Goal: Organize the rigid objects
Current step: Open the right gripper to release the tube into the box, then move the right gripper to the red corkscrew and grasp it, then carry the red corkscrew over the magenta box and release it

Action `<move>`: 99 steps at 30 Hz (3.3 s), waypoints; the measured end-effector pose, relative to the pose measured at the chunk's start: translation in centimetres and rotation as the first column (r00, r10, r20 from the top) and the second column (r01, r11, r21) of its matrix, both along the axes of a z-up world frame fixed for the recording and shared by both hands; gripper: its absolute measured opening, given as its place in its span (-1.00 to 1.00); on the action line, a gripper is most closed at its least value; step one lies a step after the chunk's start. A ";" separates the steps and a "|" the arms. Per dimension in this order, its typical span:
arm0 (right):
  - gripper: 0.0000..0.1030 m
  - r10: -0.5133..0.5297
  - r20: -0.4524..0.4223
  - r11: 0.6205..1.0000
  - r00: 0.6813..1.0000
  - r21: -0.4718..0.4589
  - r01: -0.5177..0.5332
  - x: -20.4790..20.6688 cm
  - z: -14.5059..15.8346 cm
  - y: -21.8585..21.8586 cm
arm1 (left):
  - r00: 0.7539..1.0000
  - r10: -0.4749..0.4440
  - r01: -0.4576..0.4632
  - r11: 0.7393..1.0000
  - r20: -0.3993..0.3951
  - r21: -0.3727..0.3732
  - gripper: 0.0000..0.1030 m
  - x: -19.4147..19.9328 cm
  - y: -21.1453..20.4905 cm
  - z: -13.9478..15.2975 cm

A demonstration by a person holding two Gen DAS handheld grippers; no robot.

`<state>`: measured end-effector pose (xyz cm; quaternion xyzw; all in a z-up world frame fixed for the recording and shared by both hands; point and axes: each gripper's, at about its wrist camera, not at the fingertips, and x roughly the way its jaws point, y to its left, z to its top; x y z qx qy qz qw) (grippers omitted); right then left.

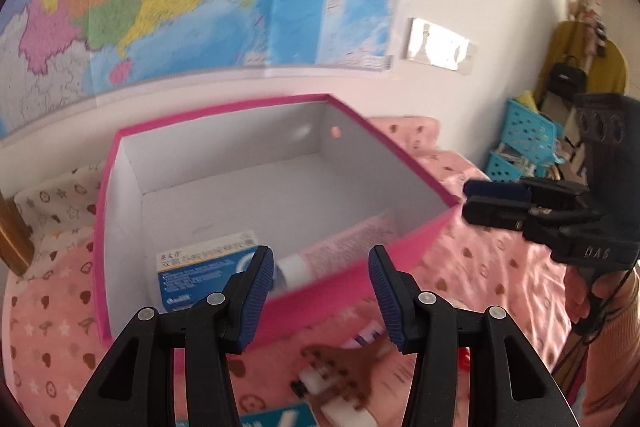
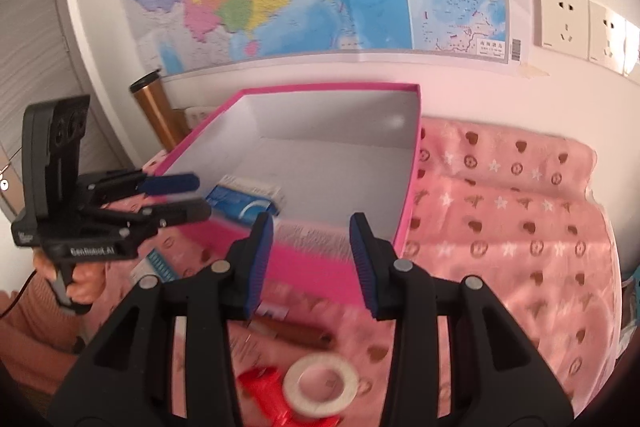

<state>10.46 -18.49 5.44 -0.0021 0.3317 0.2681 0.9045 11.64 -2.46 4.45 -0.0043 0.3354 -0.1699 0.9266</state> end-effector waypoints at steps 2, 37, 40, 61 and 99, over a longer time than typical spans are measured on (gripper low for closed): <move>-0.18 0.012 -0.015 1.000 1.000 0.012 -0.012 -1.5 -0.7 -0.2 | 1.000 -0.027 0.027 1.000 0.010 0.010 -0.02 -0.9 -0.5 0.0; -0.20 0.060 -0.101 0.961 0.993 -0.262 -0.085 -7.4 -9.7 4.1 | 0.984 -0.115 0.115 0.993 -0.138 -0.008 -0.02 -6.2 -3.2 -6.0; -0.25 0.055 -0.080 0.950 0.995 -0.302 -0.077 -7.6 -9.8 4.5 | 0.983 -0.116 0.116 0.993 -0.142 -0.013 -0.02 -6.3 -3.2 -6.1; -0.32 -0.009 -0.096 0.999 0.995 -0.048 0.004 -9.1 -6.6 0.2 | 0.940 -0.303 0.284 0.949 -0.157 -0.135 -0.02 -6.9 -6.5 -6.4; -0.32 0.024 0.047 1.000 0.999 0.004 -0.025 4.5 3.6 3.0 | 0.983 -0.182 0.181 0.981 -0.004 -0.071 -0.38 5.3 -7.0 2.7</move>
